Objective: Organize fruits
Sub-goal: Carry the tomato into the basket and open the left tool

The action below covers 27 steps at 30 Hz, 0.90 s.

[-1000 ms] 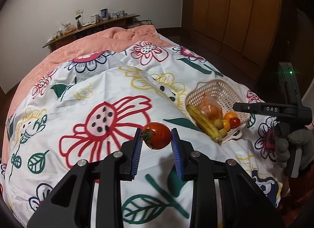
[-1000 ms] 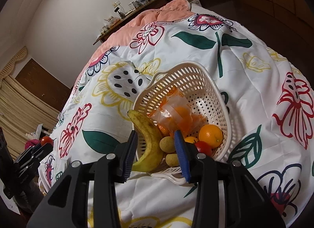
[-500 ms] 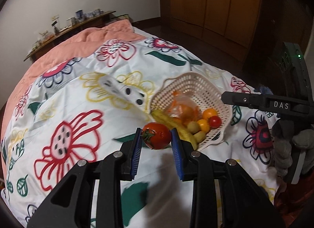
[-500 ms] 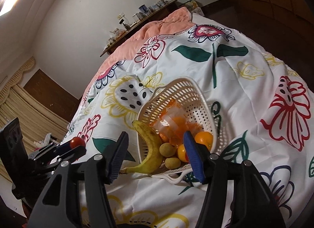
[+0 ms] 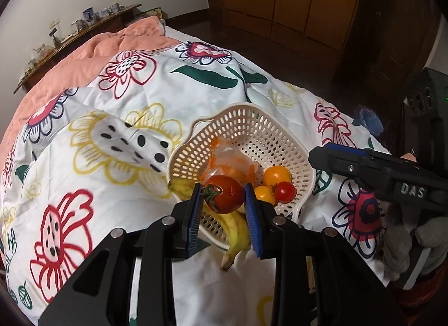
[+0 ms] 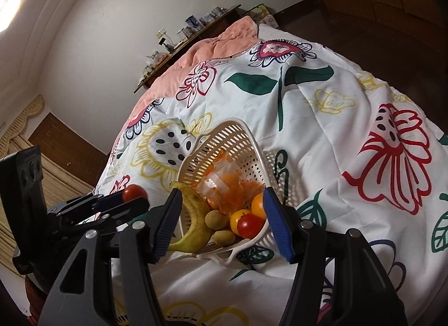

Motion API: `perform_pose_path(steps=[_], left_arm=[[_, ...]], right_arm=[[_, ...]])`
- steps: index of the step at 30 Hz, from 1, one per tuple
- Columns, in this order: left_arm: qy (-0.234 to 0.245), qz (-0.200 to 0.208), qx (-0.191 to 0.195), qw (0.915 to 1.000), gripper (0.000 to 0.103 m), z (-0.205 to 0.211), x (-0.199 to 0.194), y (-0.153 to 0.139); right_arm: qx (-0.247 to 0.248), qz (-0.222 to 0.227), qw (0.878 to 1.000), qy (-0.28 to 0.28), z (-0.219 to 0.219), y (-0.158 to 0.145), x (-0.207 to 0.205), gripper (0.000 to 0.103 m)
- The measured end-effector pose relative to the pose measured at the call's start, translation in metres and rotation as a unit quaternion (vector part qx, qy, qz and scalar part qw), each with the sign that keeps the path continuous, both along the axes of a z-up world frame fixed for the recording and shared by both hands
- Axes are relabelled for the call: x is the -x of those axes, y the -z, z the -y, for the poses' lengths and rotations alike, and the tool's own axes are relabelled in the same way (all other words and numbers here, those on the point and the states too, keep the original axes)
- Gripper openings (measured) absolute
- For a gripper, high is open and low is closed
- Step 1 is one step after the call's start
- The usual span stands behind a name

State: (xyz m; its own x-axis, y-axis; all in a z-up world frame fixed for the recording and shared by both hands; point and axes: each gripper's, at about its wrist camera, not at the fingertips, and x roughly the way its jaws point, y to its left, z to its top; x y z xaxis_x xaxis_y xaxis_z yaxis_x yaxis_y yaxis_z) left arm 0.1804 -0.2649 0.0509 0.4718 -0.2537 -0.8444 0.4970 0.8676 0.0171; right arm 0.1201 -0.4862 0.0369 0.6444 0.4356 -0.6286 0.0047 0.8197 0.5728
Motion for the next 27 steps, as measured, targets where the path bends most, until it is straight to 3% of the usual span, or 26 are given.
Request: perform_pose_path(steps=[27], left_arm=[[0.028, -0.020, -0.014, 0.9993, 0.031, 0.045, -0.013, 0.018]], right_arm=[[-0.019, -0.011, 1.000, 0.020, 0.020, 0.015, 0.002, 0.060]])
